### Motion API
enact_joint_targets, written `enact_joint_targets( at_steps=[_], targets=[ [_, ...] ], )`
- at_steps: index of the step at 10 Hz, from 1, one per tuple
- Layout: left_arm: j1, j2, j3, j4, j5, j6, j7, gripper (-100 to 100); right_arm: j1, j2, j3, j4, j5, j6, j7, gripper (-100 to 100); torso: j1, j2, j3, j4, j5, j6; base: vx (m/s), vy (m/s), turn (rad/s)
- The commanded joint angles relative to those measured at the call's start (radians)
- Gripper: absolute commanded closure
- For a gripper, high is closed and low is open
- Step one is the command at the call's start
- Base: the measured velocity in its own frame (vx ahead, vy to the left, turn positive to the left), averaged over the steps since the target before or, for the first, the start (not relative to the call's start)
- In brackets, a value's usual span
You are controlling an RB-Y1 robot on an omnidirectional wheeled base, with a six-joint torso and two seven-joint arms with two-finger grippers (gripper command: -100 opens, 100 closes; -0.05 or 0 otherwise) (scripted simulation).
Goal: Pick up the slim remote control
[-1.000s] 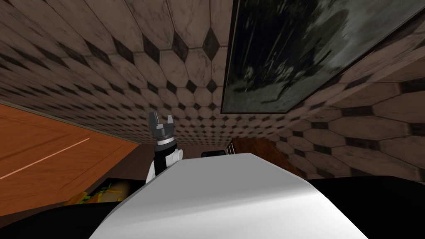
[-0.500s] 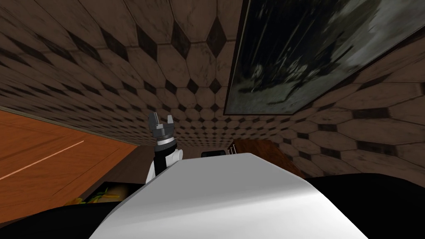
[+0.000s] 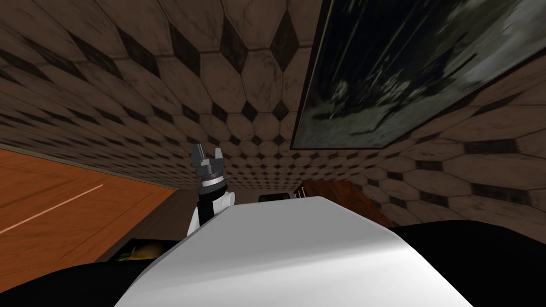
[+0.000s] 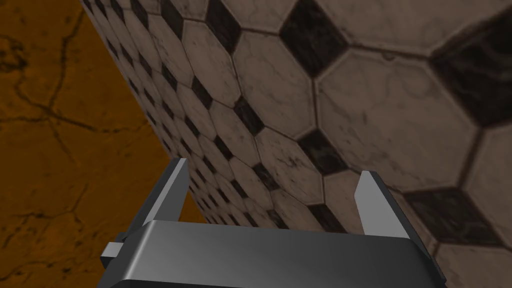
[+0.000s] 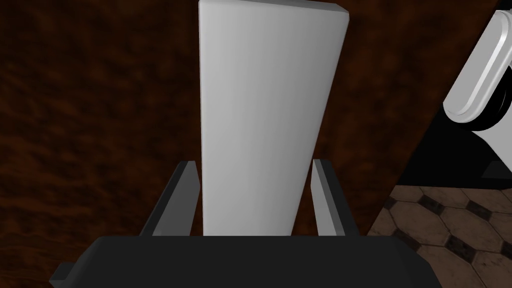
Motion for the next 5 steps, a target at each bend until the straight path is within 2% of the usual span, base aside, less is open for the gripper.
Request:
enact_joint_targets(
  at_steps=[1, 2, 3, 4, 5],
  targets=[
    [0.000, 0.000, 0.000, 0.000, 0.000, 0.000, 0.000, 0, 0.022, 0.003, -0.025, 0.043, 0.017, -0.050, 0.008, 100, 0.000, 0.000, 0.000, 0.000, 0.000, 0.000, 0.065, 0.041, -0.010],
    [0.000, 0.000, 0.000, 0.000, 0.000, 0.000, 0.000, 0, 0.045, 0.005, -0.049, 0.073, 0.032, -0.077, 0.018, 100, -0.001, 0.000, 0.000, 0.000, 0.000, 0.000, 0.092, 0.056, -0.025],
    [0.000, 0.000, 0.000, 0.000, 0.000, 0.000, 0.000, 0, 0.045, 0.005, -0.049, 0.078, 0.032, -0.091, 0.018, 100, 0.000, -0.002, -0.001, 0.000, 0.000, 0.000, 0.066, 0.050, -0.011],
    [0.000, 0.000, 0.000, 0.000, 0.000, 0.000, 0.000, 0, 0.038, 0.003, -0.042, 0.074, 0.029, -0.081, 0.013, 100, 0.000, -0.001, -0.001, 0.000, 0.000, 0.000, 0.021, 0.019, -0.006],
    [0.000, 0.000, 0.000, 0.000, 0.000, 0.000, 0.000, 0, 0.040, 0.003, -0.043, 0.075, 0.029, -0.085, 0.015, 0, -0.002, 0.001, 0.001, 0.000, 0.000, 0.000, 0.000, 0.000, 0.000]
  ],
)
